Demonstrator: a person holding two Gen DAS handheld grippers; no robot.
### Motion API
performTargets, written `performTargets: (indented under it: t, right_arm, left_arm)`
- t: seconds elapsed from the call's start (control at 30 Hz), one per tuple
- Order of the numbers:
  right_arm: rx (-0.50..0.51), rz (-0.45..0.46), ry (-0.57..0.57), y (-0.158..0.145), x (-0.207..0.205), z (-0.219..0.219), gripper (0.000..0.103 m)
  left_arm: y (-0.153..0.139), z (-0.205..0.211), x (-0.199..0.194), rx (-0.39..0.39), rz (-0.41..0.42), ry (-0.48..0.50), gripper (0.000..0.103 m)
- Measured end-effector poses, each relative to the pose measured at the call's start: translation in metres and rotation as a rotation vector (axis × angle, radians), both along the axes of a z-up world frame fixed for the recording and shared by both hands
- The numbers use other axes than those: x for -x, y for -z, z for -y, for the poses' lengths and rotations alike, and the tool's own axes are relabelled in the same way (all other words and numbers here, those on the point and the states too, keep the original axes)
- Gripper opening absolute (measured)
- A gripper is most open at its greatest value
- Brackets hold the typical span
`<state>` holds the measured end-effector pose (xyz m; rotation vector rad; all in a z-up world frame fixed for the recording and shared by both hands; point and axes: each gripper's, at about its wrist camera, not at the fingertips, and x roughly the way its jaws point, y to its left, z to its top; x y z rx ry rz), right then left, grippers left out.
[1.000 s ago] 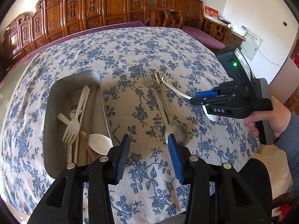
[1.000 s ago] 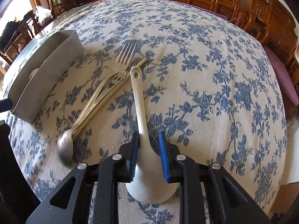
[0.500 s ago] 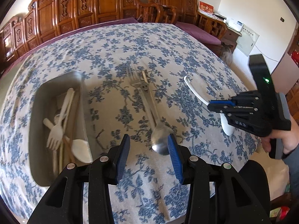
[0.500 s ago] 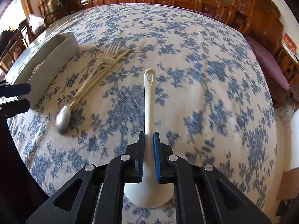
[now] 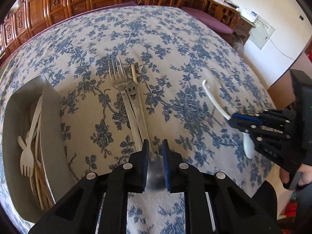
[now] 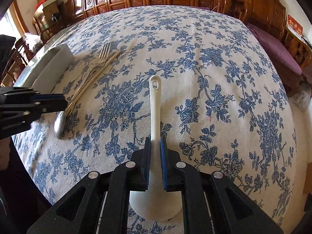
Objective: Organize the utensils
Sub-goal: 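Grasp a steel spoon with the left tool while the right tool holds the white spoon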
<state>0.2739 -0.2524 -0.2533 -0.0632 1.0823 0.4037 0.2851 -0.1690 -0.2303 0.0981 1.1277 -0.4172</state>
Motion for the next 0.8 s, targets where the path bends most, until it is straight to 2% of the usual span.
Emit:
performTargets:
  t: [0.23, 0.43, 0.57, 0.8]
  right_arm:
    - [-0.019, -0.004, 0.002, 0.0, -0.001, 0.003, 0.011]
    - [-0.021, -0.004, 0.004, 0.0, -0.002, 0.003, 0.011]
    - [-0.023, -0.004, 0.004, 0.001, -0.002, 0.003, 0.011]
    - [-0.022, -0.004, 0.005, 0.001, -0.001, 0.003, 0.011]
  left_arm:
    - [0.012, 0.003, -0.008, -0.046, -0.019, -0.016, 0.012]
    - [0.012, 0.006, -0.005, -0.078, -0.022, -0.01, 0.011]
    - [0.011, 0.006, 0.002, -0.102, -0.029, 0.009, 0.006]
    - [0.012, 0.005, 0.007, -0.121, -0.039, 0.019, 0.006]
